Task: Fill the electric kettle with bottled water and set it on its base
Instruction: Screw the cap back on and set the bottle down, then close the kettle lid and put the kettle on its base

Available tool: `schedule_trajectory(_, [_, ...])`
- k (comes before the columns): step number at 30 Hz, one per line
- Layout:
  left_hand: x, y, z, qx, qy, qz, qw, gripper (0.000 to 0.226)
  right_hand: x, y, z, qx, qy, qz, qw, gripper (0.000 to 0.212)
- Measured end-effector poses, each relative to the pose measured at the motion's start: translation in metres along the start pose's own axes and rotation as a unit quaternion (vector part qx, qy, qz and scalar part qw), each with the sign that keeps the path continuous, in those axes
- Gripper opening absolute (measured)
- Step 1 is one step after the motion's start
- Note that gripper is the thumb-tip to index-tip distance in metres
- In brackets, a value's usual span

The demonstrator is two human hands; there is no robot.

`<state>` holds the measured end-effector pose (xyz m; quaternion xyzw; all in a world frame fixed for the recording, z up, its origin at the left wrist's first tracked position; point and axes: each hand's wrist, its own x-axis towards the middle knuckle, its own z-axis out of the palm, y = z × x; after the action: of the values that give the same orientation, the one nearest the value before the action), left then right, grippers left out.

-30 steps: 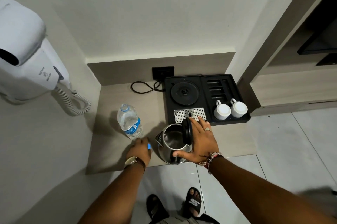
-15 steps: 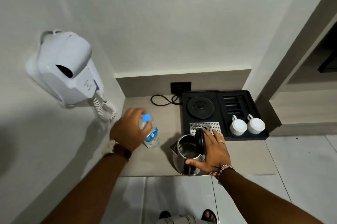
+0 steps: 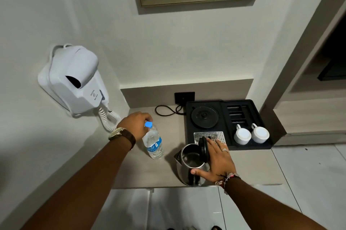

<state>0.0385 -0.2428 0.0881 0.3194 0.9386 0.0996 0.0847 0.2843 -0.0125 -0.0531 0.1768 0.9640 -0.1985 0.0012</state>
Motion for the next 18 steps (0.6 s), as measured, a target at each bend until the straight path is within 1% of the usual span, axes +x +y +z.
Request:
schedule_trajectory(3, [-0.001,-0.002,0.001,-0.037,-0.001,-0.014,0.999,0.046,0.001,0.0,0.001,0.002,0.003,0.002,1.0,0.142])
schedule_trajectory(6, [-0.005,-0.002,0.004,-0.048,0.005,-0.009,0.999,0.045,0.002,0.001,0.002,0.006,0.008,-0.002,1.0,0.142])
schedule_trajectory(7, [-0.007,0.001,0.004,-0.036,0.006,-0.009,0.999,0.05,0.003,0.002,0.003,0.009,0.009,-0.005,1.0,0.142])
schedule_trajectory(8, [-0.01,0.007,0.003,-0.022,0.022,-0.015,0.999,0.058,0.003,0.003,0.003,0.011,0.01,-0.008,1.0,0.142])
schedule_trajectory(9, [-0.014,0.017,0.002,-0.019,0.055,-0.015,0.998,0.063,0.004,0.004,0.004,0.012,0.011,-0.012,1.0,0.142])
schedule_trajectory(10, [-0.019,0.033,0.002,-0.032,0.095,0.007,0.995,0.064,0.004,0.006,0.005,0.014,0.012,-0.017,1.0,0.142])
schedule_trajectory(11, [-0.024,0.052,0.004,-0.053,0.118,0.055,0.99,0.063,0.004,0.007,0.005,0.015,0.011,-0.021,1.0,0.141])
schedule_trajectory(12, [-0.028,0.076,0.011,-0.066,0.108,0.12,0.985,0.061,0.005,0.008,0.005,0.014,0.01,-0.027,0.999,0.141])
schedule_trajectory(13, [-0.032,0.102,0.02,-0.063,0.074,0.189,0.977,0.061,0.005,0.009,0.005,0.015,0.01,-0.034,0.999,0.14])
schedule_trajectory(14, [-0.037,0.128,0.032,-0.038,0.026,0.239,0.97,0.061,0.006,0.01,0.005,0.023,0.013,-0.044,0.999,0.138])
schedule_trajectory(15, [-0.041,0.151,0.045,-0.001,-0.025,0.261,0.965,0.062,0.006,0.011,0.004,0.038,0.017,-0.055,0.998,0.135])
schedule_trajectory(16, [-0.045,0.165,0.057,0.035,-0.061,0.258,0.964,0.063,0.006,0.011,0.004,0.061,0.019,-0.066,0.996,0.132])
schedule_trajectory(18, [-0.047,0.17,0.074,0.068,-0.082,0.221,0.969,0.062,0.005,0.013,0.002,0.106,0.007,-0.073,0.992,0.13])
